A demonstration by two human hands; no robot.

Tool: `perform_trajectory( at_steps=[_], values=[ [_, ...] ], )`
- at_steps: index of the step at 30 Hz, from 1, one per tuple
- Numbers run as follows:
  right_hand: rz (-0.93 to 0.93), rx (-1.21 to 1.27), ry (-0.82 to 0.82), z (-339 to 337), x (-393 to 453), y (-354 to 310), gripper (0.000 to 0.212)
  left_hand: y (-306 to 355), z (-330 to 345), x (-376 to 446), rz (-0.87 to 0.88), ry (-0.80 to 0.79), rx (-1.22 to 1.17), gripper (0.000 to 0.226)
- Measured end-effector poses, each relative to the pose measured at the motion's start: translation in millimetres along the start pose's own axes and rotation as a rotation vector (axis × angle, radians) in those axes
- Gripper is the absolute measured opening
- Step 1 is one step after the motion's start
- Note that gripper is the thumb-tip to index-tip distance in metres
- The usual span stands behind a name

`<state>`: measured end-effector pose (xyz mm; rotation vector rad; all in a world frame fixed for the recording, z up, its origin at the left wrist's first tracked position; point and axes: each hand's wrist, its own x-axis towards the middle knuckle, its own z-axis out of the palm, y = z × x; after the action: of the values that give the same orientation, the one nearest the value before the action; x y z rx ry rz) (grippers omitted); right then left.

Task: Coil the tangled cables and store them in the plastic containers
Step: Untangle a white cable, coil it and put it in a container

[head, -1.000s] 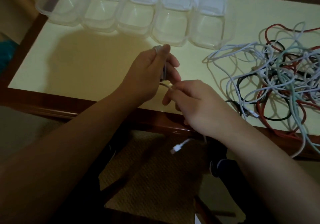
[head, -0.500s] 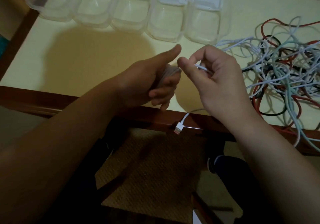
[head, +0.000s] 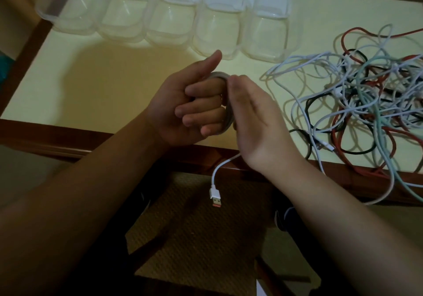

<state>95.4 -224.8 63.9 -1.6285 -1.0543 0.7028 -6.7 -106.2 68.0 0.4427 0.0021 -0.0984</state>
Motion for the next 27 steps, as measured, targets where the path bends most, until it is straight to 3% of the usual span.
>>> perform_trajectory(
  at_steps=[8,11,16,21,27],
  values=[
    [-0.015,-0.023,0.176,8,2,2,0.039,-13,7,14,0.090,0.083,0.011,0.068],
    [-0.049,0.014,0.158,4,2,1,0.036,-11,11,16,0.123,0.131,0.051,0.070],
    [-0.011,0.107,0.113,7,8,2,0.036,-12,16,15,0.209,0.359,0.251,0.074],
    [-0.093,-0.037,0.088,2,11,-3,0.029,-11,18,11,0.277,0.508,0.401,0.056],
    [-0.082,-0.111,0.087,7,17,-4,0.033,-10,20,7,0.346,0.642,0.436,0.064]
  ],
)
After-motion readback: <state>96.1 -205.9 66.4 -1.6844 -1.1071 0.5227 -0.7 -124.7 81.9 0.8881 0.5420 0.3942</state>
